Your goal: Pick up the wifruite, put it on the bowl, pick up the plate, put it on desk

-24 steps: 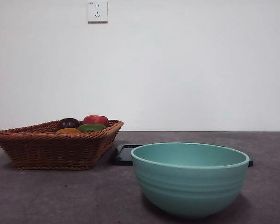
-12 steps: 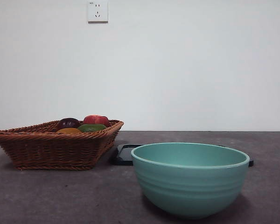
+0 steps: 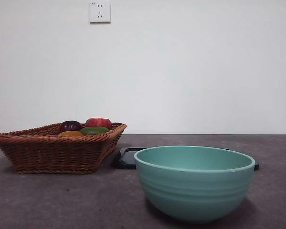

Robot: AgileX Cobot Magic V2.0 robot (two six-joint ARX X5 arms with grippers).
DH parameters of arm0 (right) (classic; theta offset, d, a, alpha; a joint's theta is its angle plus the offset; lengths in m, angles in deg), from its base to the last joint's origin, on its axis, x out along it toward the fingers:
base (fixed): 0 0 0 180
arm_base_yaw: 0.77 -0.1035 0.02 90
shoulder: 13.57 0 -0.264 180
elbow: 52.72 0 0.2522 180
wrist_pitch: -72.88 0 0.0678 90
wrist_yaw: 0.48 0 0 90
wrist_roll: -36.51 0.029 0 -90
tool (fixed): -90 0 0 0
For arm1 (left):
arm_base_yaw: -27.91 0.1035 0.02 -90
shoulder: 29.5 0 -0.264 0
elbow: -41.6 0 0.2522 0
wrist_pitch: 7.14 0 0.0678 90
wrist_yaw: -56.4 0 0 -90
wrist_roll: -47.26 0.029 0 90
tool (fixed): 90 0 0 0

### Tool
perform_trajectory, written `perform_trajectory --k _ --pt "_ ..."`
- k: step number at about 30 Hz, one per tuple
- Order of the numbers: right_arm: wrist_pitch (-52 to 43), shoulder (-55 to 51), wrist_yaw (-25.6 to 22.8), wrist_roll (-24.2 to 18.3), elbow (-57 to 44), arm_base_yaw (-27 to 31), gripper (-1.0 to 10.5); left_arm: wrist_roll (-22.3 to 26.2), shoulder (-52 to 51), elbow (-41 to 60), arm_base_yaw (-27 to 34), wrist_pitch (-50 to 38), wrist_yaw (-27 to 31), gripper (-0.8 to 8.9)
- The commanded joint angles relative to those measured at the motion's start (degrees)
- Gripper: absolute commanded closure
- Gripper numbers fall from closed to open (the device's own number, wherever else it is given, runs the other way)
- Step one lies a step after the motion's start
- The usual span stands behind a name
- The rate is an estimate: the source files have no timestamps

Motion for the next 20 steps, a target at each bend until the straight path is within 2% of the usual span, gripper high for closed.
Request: perform_trajectory --k 1,5,8,10,13,17,20 --pt "-0.6 0.3 -0.2 0.3 0.9 -0.4 9.3 0.5 -0.2 1.2 0.1 0.2 0.1 7.98" --pt "-0.8 0.5 -0.1 -0.2 0.4 1.9 9.3 0.5 -0.2 1.2 0.1 0.2 0.1 7.98" --pt "-1.9 0.3 -0.3 -7.8 -1.2 7.5 9.3 0.5 -0.2 1.2 0.1 0.2 0.1 7.98" --pt "-6.6 -0.1 -1.6 -13.0 -3.9 12.6 9.3 0.5 -0.2 1.2 0.1 0.2 0.1 7.98" --pt "-19.8 -1.5 -2.8 -17.1 -11.1 19.9 9.3 0.5 -0.2 1.2 0.1 0.2 0.1 7.98" --pt "-43.5 -5.5 -2.6 -17.1 -25.7 29.3 9.3 0.5 -0.2 1.2 0.1 0.2 0.1 7.98" --pt "-55.9 -9.4 -3.0 -17.3 -35.5 34.2 9.3 0.5 -0.2 1.2 0.1 0.2 0.1 7.98"
